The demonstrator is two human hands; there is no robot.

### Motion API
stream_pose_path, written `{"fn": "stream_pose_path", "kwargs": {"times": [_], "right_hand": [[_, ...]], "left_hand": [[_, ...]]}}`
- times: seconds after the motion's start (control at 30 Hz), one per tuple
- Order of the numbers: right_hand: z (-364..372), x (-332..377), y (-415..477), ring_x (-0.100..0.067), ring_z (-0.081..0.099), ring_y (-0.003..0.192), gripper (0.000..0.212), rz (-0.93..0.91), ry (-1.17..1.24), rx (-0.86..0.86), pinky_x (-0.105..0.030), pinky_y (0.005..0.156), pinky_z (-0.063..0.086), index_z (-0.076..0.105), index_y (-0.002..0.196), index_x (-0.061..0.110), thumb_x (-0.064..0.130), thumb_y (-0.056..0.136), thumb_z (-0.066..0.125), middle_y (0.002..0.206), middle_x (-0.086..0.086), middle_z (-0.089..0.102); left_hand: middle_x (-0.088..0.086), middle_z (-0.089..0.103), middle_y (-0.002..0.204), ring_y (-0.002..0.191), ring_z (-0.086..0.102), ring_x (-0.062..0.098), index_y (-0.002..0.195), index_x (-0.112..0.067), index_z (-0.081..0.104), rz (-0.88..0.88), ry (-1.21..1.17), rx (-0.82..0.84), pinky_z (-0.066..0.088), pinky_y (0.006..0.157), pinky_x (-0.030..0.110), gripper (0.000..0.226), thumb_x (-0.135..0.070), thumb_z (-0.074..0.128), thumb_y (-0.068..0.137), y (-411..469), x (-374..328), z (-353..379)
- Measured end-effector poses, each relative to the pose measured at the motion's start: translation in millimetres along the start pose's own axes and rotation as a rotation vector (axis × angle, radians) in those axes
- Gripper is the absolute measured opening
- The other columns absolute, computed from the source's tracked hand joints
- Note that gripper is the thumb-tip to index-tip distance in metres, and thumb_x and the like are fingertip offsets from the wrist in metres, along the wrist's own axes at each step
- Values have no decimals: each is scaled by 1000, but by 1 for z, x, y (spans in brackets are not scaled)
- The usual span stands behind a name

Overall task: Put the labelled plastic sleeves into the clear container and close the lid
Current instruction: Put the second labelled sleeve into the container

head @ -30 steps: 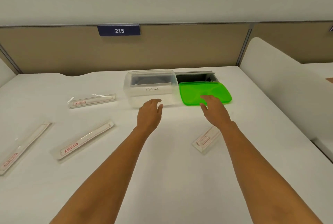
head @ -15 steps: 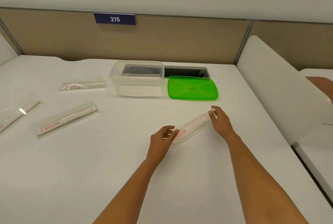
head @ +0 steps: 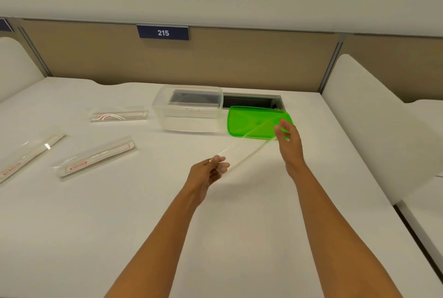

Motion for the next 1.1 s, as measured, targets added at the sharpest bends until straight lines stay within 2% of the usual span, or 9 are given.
{"fn": "stream_pose_path", "kwargs": {"times": [0.1,0.23,0.3,0.43,0.57,0.77,0.9,1.03,1.1], "right_hand": [[24,15,-1,-15,48,117,49,71,166,-2,-34,97,45,44,137,16,35,93,55,138,-3,47],[67,28,-15,-18,52,113,54,121,204,193,-27,78,51,37,141,15,36,94,53,133,-6,50],[84,37,-19,-21,54,114,53,107,225,242,-33,85,53,37,141,14,34,94,53,132,-9,52],[101,59,-12,-23,56,110,51,93,360,215,-44,94,49,36,140,11,27,95,54,121,-13,56],[116,74,-2,-20,59,96,45,81,521,144,-30,81,53,41,135,1,12,94,56,98,-9,61],[162,83,-1,-14,64,86,14,187,820,38,-23,70,57,57,103,16,7,92,57,95,-2,64],[190,86,-3,-14,64,86,20,188,879,22,-26,74,57,54,107,17,6,91,58,95,-1,65],[203,86,2,-16,63,90,11,217,845,15,-25,67,57,57,98,18,12,91,61,93,0,64],[201,84,8,-18,57,97,19,220,812,-66,-27,68,55,52,106,14,19,91,62,93,-1,62]], "left_hand": [[-6,76,68,59,70,-1,92,-11,66,-90,-292,17,54,54,12,18,-19,50,97,0,-9,4],[3,74,68,57,70,6,91,-3,63,-155,-624,44,55,49,14,17,-14,51,96,-1,-21,8],[7,72,69,58,67,10,90,0,62,-178,-665,52,55,47,15,19,-13,50,96,2,-31,2],[10,70,58,47,62,10,87,3,60,-209,-561,49,51,43,14,19,-10,50,96,12,-58,-25],[9,73,63,48,66,11,89,1,61,-200,-408,89,53,44,16,18,-12,51,95,24,-100,-55],[5,70,84,80,64,16,100,-14,60,67,-387,51,56,62,25,22,-32,50,96,46,-156,-81],[0,63,102,93,59,14,120,-14,55,273,-222,27,52,76,23,26,-18,55,94,58,-176,-98],[0,65,94,82,61,8,129,-3,50,364,-96,-11,53,69,14,35,-2,50,94,72,-194,-121],[0,66,93,82,61,8,130,-4,51,364,-68,-21,54,69,12,35,-1,50,94,79,-204,-133]]}}
Point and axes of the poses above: each hand's wrist, its own y-axis towards the middle knuckle, its own z-axis out of the palm, x = y × z, the point moved 3 cm from there along y, towards the middle knuckle
